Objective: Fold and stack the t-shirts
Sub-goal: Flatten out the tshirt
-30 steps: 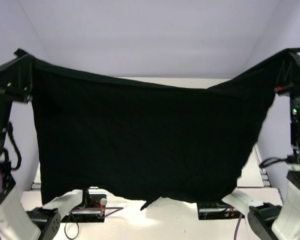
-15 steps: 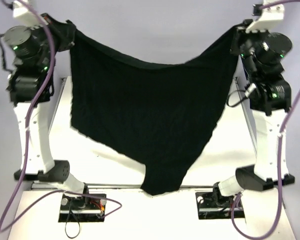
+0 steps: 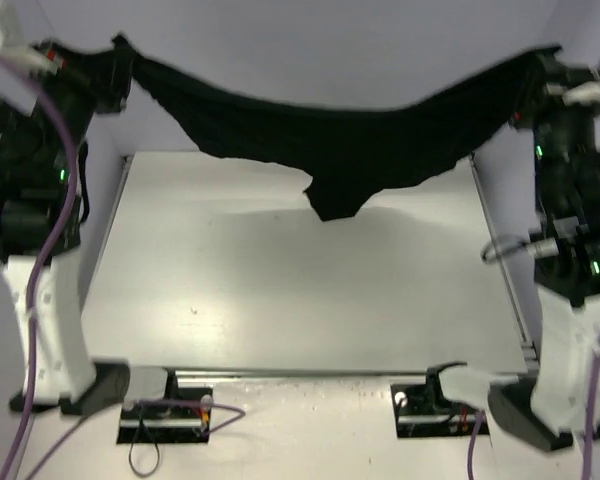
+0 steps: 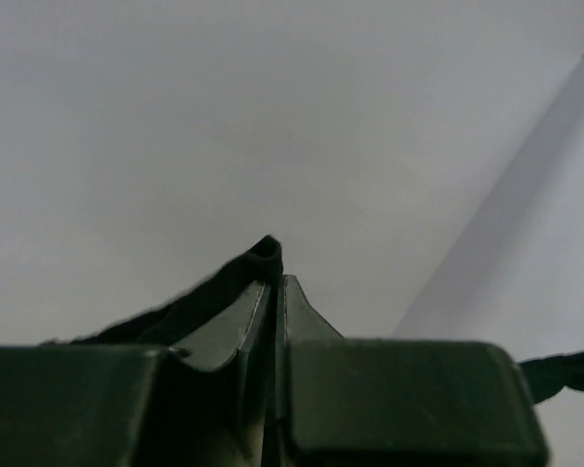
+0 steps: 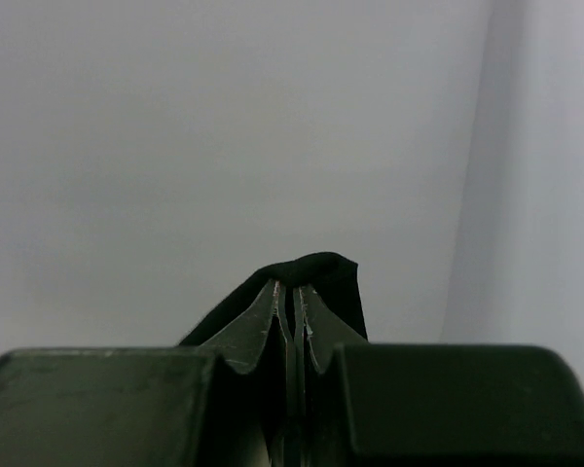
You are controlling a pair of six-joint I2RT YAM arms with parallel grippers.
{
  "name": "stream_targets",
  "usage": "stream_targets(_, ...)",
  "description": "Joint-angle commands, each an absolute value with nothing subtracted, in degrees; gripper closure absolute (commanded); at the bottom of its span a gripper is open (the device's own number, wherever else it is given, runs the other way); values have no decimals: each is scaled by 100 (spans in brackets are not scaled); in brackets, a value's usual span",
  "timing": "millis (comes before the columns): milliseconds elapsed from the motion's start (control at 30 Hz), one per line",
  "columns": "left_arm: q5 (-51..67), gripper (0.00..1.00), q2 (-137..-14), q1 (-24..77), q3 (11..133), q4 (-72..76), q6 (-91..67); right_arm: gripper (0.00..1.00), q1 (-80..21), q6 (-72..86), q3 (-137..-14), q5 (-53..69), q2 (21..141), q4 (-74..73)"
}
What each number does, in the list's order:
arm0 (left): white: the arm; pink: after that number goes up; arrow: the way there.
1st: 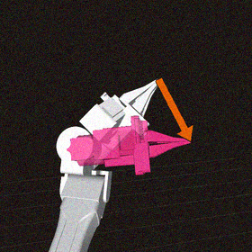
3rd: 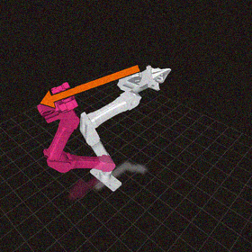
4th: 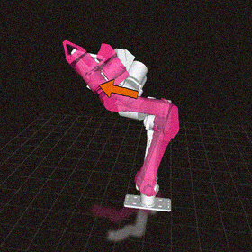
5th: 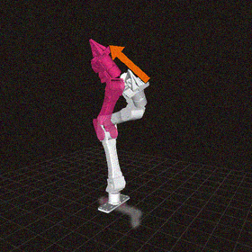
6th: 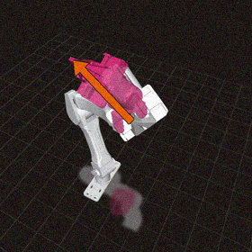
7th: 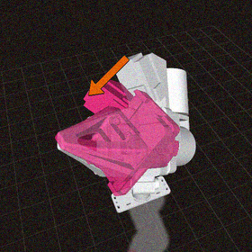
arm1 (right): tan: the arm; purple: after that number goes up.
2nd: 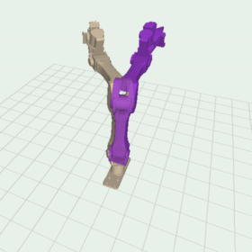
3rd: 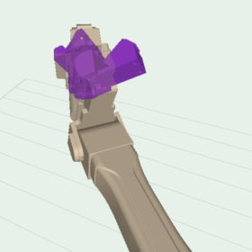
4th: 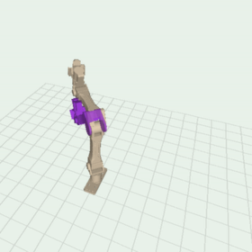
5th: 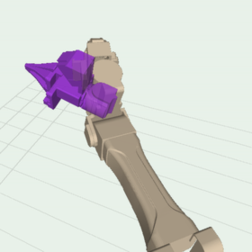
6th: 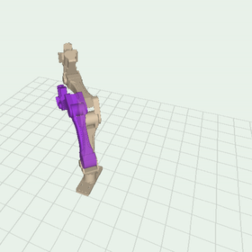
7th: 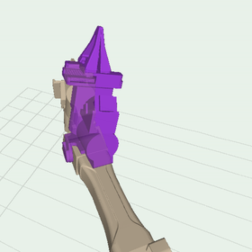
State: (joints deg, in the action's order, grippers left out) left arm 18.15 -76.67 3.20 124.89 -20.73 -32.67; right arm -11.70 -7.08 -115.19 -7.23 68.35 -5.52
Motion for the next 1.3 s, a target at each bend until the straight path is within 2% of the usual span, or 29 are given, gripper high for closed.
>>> stream_targets(0,1670,100,-6488,281,10128,-916,-3742,100,-1178,-450,-9918,-563,5856,142)
stream_targets(33,1621,100,-6225,281,9736,-872,-3871,100,-1172,-284,-9386,-538,5611,50)
stream_targets(200,1562,100,-5022,321,6295,-770,-4420,100,-1178,828,-6625,-286,4435,-583)
stream_targets(400,1231,100,-3426,333,4120,-2145,-4348,100,-1178,2108,-4724,-100,3284,-1952)
stream_targets(500,923,100,-2889,342,3762,-2825,-4225,100,-1336,2515,-4513,-53,3195,-2180)
stream_targets(600,861,100,-2705,338,3297,-3193,-4339,100,-1626,2907,-4698,-217,3859,-2550)
stream_targets(800,789,100,-3512,352,3208,-3222,-4504,100,-1646,3526,-4161,406,4812,-2725)
stream_targets(933,424,99,-3982,356,3646,-3553,-4403,98,-1671,3966,-3791,427,4679,-2775)
stream_targets(967,371,94,-4026,352,3747,-3699,-4401,94,-1684,4072,-3676,463,4626,-2805)
stream_targets(1000,335,84,-4068,352,3875,-3840,-4395,89,-1696,4122,-3578,518,4552,-2830)
stream_targets(1100,290,48,-3880,352,4154,-4182,-4410,68,-1761,4335,-3459,569,4093,-2937)
stream_targets(1200,-118,31,-3510,358,4476,-4503,-4397,46,-1791,4330,-3594,604,3860,-3050)
stream_targets(1267,-507,27,-3376,359,4768,-4548,-4287,39,-1802,4189,-3886,520,3851,-3138)
